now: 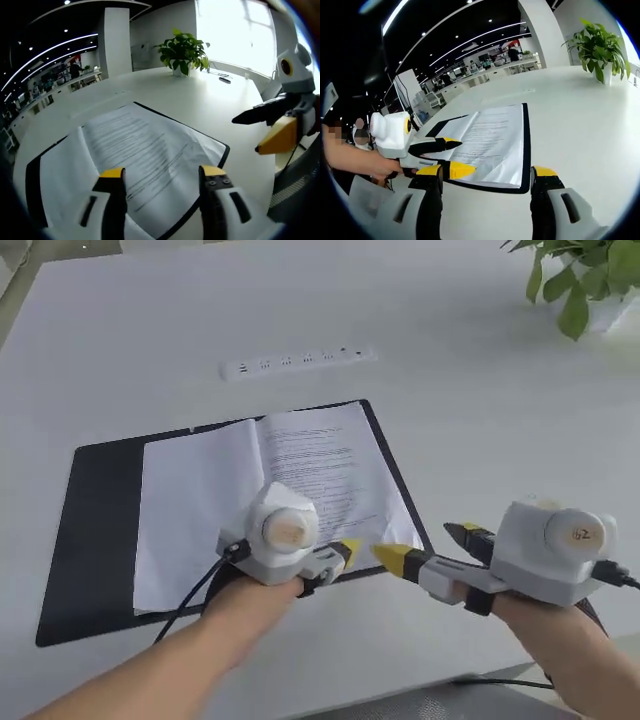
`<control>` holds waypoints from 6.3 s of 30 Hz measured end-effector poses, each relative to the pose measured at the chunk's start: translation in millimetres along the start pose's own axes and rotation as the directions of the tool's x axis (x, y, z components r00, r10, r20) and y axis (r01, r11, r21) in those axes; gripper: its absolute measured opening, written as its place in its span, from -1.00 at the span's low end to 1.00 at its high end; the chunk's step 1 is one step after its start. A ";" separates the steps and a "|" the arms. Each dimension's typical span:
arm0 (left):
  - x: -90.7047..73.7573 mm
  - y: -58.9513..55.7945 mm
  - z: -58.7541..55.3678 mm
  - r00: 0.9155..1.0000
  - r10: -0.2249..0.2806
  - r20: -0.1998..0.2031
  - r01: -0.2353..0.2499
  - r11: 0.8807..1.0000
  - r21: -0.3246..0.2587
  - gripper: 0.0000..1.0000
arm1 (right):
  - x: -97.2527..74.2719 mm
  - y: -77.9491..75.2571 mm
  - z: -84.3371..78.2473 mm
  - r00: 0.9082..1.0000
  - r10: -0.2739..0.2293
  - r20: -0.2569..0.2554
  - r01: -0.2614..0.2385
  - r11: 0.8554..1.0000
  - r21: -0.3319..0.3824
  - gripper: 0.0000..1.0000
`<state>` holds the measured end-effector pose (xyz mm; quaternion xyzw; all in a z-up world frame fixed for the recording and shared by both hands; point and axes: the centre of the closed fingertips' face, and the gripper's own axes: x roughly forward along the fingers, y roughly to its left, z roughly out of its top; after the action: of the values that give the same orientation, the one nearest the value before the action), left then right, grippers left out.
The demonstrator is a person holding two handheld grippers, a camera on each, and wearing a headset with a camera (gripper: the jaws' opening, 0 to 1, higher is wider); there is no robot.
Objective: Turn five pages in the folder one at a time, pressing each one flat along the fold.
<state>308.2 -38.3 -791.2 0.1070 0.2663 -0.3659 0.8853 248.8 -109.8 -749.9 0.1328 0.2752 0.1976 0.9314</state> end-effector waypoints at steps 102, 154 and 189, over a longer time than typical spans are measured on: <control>13.1 -2.3 -13.0 0.987 0.089 0.133 -0.085 0.996 -0.038 -0.99 | 29.9 -15.7 -19.1 0.999 0.020 -0.036 -0.016 0.992 0.126 -0.26; -33.6 25.7 6.9 0.985 0.093 0.146 -0.074 0.989 -0.130 -0.82 | 17.9 15.9 28.7 0.987 0.100 0.128 -0.134 0.945 0.298 -1.00; -210.0 148.8 -27.3 0.902 0.379 0.208 -0.329 0.913 -0.240 -0.78 | 72.5 217.0 36.8 0.881 0.468 0.065 -0.472 0.874 0.115 -1.00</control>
<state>278.3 201.9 -699.4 0.0176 0.1640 -0.1800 0.9697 261.5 109.5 -676.1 0.2582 0.2301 0.3975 0.8499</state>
